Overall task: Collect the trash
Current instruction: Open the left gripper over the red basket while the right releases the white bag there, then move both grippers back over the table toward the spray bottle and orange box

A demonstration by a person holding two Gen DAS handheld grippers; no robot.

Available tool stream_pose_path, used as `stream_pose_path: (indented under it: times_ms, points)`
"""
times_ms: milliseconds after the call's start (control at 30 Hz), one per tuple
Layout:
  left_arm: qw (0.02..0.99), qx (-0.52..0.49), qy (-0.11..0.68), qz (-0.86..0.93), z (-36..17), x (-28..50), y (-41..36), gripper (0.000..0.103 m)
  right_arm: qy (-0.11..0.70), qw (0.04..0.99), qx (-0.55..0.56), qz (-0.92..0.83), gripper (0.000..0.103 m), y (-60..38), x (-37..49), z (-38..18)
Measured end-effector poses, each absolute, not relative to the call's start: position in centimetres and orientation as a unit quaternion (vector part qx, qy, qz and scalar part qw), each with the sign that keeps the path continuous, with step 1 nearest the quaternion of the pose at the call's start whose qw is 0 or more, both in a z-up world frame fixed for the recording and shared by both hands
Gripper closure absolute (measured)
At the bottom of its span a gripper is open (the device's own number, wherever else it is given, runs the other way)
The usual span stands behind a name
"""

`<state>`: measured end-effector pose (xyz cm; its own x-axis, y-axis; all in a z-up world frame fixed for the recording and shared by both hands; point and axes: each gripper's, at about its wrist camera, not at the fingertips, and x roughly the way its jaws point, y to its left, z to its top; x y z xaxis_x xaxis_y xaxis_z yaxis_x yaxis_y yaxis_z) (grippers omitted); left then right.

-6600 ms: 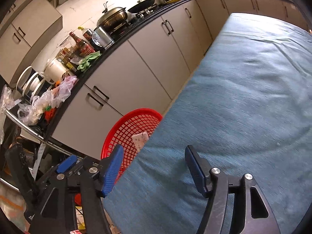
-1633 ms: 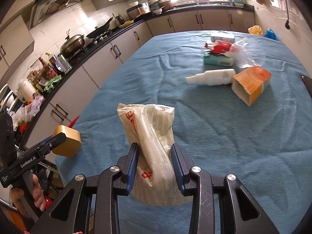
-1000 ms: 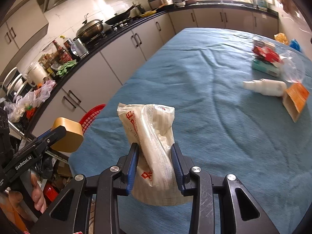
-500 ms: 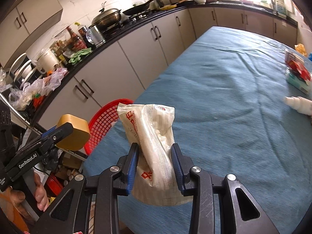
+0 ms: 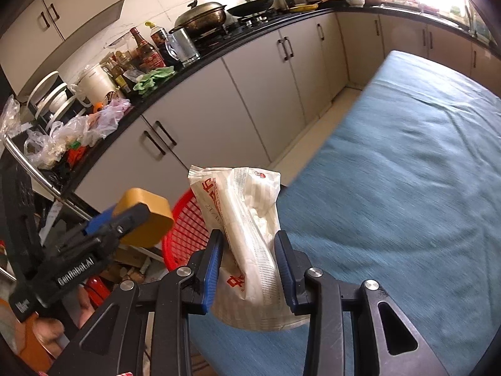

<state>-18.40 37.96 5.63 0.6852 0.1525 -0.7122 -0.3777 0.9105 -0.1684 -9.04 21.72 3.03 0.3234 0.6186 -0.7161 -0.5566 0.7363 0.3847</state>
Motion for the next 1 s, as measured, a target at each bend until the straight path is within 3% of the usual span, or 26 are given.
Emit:
stream_pose_path:
  times_ms: [300,433,600,700,833,1000]
  points:
    - [0.902,-0.157,0.375,0.145,4.6,-17.5,39.2,0.038,0.462,0.799,0.041,0.384,0.063,26.4,-6.8,2.1]
    - [0.904,-0.155,0.372,0.143,4.7,-17.6,39.4,0.03,0.458,0.797,0.057,0.39,0.044,26.5,-6.4,2.2]
    - [0.91,-0.14,0.36,0.153,5.2,-18.1,38.8,0.018,0.446,0.805,0.067,0.386,0.038,25.3,-6.6,2.9]
    - [0.915,-0.124,0.343,0.171,5.7,-18.6,38.2,0.012,0.436,0.815,0.07,0.376,0.029,24.0,-6.8,3.5]
    - [0.923,-0.097,0.324,0.185,6.5,-19.2,37.0,0.011,0.42,0.829,0.07,0.363,0.018,22.1,-7.6,4.3]
    - [0.924,-0.068,0.33,0.18,6.9,-19.1,34.7,0.01,0.396,0.852,0.078,0.334,0.011,18.4,-8.6,5.3]
